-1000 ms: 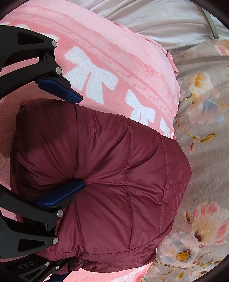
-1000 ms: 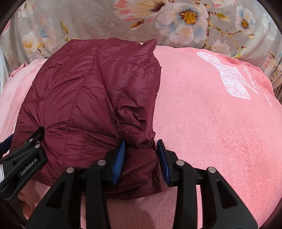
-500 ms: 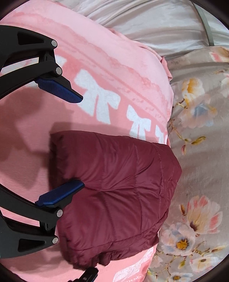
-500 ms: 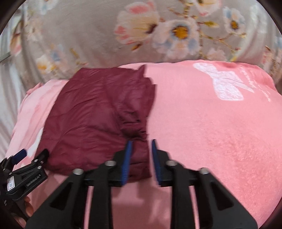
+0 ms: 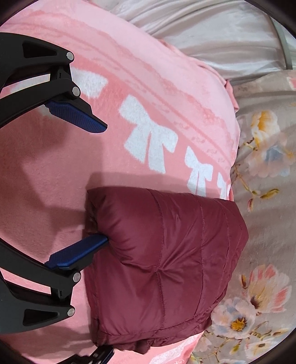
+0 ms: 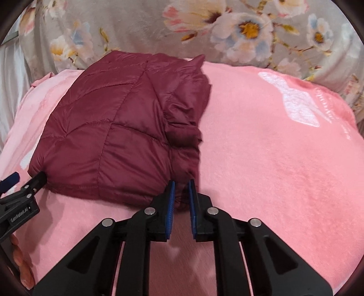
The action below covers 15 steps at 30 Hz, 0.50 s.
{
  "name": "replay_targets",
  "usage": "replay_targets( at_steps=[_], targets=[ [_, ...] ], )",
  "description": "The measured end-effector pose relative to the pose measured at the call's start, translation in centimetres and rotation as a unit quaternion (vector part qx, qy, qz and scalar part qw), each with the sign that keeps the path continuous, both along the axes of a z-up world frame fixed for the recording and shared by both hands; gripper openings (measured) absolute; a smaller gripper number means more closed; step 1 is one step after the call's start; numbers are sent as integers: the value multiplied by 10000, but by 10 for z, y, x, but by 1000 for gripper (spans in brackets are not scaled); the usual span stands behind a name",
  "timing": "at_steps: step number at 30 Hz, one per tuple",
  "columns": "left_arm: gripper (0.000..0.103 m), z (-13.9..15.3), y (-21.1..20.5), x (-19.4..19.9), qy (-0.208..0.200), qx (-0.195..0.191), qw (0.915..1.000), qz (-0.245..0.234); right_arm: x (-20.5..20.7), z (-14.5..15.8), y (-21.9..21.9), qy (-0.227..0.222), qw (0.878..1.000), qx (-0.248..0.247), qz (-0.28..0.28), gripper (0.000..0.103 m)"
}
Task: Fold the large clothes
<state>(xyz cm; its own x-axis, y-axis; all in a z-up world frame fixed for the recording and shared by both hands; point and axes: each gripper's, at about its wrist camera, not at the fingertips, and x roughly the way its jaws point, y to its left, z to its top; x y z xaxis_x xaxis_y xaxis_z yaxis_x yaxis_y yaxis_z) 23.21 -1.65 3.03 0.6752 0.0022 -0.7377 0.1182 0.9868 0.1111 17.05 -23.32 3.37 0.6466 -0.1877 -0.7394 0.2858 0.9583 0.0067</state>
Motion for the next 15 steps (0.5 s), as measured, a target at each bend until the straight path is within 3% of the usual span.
replay_targets(
  at_steps=[3, 5, 7, 11, 15],
  targets=[
    [90, 1, 3, -18, 14, 18, 10000, 52, -29, 1, -5, -33, 9999, 60, -86, 23],
    [89, 3, 4, -32, -32, 5, 10000, 27, -52, 3, -8, -128, 9996, 191, -163, 50],
    [90, 5, 4, -51, -89, -24, 10000, 16, -76, 6, -4, -277, 9991, 270, -182, 67],
    [90, 5, 0, -85, -27, -28, 10000, -83, -108, 12, 16, -318, 9994, -38, -161, 84],
    [90, 6, -3, -115, -81, 5, 9998, -155, -136, 18, 34, -476, 9984, -272, -162, 90]
  ],
)
